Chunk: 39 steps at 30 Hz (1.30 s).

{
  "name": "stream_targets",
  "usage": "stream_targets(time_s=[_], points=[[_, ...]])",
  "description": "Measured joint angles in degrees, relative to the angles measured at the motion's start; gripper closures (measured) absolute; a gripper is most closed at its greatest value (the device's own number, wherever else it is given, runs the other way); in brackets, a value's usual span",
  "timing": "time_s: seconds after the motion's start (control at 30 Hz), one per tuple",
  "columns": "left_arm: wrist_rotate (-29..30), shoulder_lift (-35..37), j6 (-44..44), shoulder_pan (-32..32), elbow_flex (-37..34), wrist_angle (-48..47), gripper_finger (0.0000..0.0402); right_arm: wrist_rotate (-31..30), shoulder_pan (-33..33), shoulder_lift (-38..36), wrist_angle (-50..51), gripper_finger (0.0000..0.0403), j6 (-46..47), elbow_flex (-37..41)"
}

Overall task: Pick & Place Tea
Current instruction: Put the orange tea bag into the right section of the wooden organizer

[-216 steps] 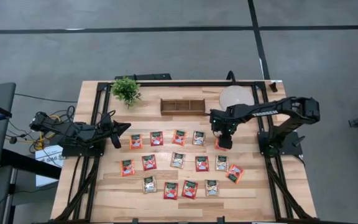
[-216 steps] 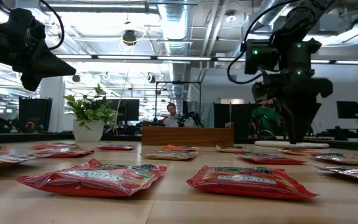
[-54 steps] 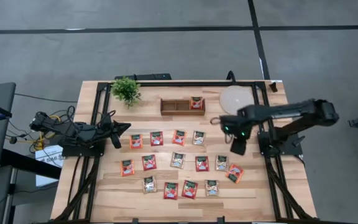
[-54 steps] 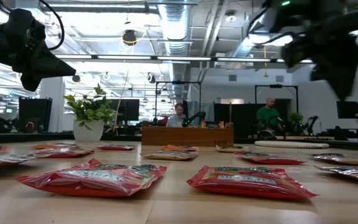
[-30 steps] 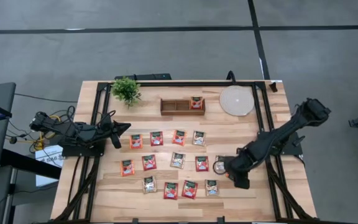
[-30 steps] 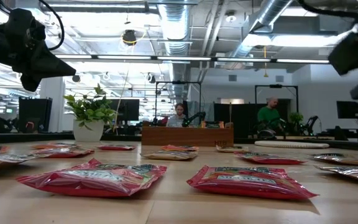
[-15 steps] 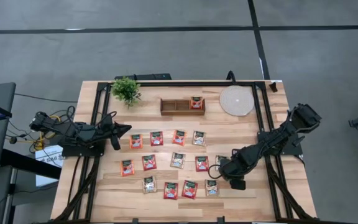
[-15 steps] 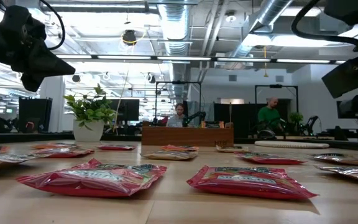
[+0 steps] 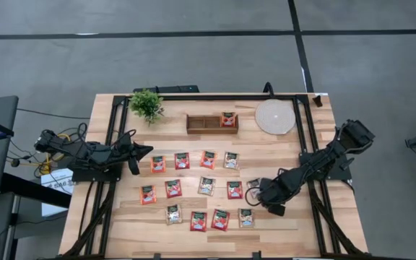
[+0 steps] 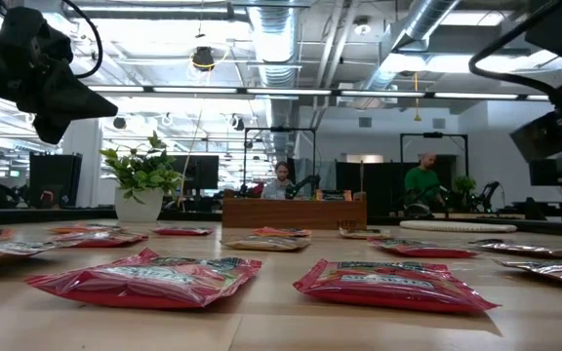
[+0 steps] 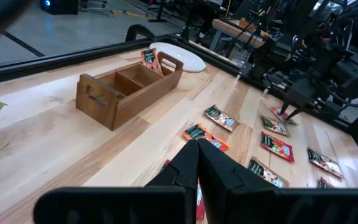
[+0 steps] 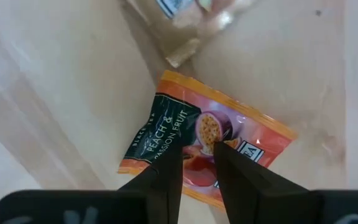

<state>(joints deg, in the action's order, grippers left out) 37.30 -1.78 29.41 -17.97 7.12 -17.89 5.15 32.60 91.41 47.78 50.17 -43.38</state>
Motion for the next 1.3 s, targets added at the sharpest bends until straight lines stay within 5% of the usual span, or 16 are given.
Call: stream_targets(time_s=[0.47, 1.03, 1.3], points=[[-0.6, 0.0, 0.0, 0.0, 0.0, 0.0, 0.0401, 1.7, 0.0, -0.2, 3.1, 0.0319, 15.8, 1.8], [-0.6, 0.0, 0.0, 0.0, 0.0, 0.0, 0.0401, 0.5, -4.5, 0.1, 7.0, 0.0319, 48.9, 2.1], [-0.6, 0.0, 0.0, 0.0, 0.0, 0.0, 0.0401, 0.7, -6.6, -0.7, 7.5, 0.0319, 54.9, 2.1]])
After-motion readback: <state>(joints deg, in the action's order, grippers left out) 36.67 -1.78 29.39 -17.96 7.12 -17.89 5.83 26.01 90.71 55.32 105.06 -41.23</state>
